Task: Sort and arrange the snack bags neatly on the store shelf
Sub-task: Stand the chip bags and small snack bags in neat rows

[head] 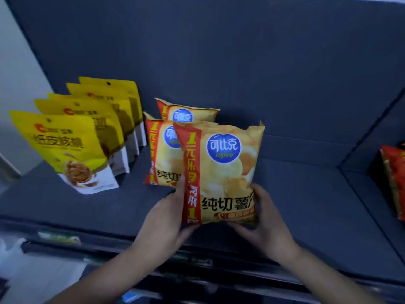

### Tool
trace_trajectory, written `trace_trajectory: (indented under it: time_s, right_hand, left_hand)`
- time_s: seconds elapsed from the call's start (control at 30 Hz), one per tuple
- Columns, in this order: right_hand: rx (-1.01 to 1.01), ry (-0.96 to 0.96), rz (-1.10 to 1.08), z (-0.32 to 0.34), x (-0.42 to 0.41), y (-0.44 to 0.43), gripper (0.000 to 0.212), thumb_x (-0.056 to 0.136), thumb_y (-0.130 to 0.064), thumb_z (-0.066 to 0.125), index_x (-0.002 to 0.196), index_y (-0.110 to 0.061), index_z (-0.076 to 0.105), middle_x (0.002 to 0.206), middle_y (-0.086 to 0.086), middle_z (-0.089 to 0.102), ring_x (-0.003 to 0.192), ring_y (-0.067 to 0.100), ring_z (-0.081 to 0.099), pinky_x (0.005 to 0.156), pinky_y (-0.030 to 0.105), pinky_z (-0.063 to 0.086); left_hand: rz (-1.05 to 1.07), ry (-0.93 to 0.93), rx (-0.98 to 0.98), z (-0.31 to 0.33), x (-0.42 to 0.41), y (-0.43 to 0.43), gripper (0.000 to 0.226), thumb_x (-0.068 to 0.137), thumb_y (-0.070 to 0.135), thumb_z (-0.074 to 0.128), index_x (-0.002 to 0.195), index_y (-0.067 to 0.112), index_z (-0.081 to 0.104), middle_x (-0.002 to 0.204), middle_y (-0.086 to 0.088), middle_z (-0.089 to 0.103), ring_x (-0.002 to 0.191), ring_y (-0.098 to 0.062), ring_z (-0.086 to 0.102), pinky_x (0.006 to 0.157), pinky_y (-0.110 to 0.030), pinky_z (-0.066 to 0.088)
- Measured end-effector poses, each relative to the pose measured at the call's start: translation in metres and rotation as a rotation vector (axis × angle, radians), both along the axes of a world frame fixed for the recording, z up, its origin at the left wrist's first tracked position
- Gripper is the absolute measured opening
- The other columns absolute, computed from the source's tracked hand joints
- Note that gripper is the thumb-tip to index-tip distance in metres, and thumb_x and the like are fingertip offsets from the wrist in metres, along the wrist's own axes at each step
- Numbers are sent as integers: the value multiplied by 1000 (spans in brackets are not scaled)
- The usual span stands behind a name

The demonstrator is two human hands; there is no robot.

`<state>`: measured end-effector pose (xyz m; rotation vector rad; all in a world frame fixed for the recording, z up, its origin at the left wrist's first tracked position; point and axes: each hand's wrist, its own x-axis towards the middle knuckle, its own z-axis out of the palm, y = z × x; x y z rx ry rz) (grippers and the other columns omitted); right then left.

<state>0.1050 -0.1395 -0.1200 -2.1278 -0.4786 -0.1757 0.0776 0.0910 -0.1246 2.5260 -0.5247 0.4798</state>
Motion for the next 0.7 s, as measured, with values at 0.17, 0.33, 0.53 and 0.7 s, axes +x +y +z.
trace_trajectory:
  time_s: [0.17, 0.33, 0.53, 0.7]
  right_hand:
    - [-165, -184, 130, -10, 13, 57, 68, 66, -41, 80, 124, -23, 50, 120, -7, 58, 112, 14, 56, 94, 39, 46]
    - [-418, -295, 170, -22, 22, 90, 76, 61, -41, 82, 122, -13, 46, 117, 5, 58, 107, 20, 53, 94, 25, 35]
    - [-447, -188, 125, -28, 15, 85, 81, 65, -48, 78, 132, -19, 43, 126, -6, 54, 114, 14, 50, 98, 23, 35]
    - [-483, -140, 125, -22, 13, 82, 86, 69, -57, 72, 138, -19, 38, 129, -7, 52, 117, 9, 46, 99, 18, 30]
  left_hand:
    - [145, 99, -48, -9, -7, 58, 114, 78, 39, 74, 149, 23, -14, 117, -1, 62, 98, -22, 61, 67, -28, 44]
    - [230, 180, -19, -10, 1, 88, 113, 77, 27, 74, 146, 33, -15, 117, 0, 63, 98, -24, 63, 63, -30, 44]
    - [82, 358, 71, -13, 13, 105, 97, 84, 20, 64, 150, 22, -6, 134, -6, 50, 118, -26, 52, 86, -37, 48]
    - [60, 503, 172, 1, 16, 109, 107, 84, 31, 66, 147, 25, -20, 144, -1, 41, 126, -23, 46, 96, -35, 44]
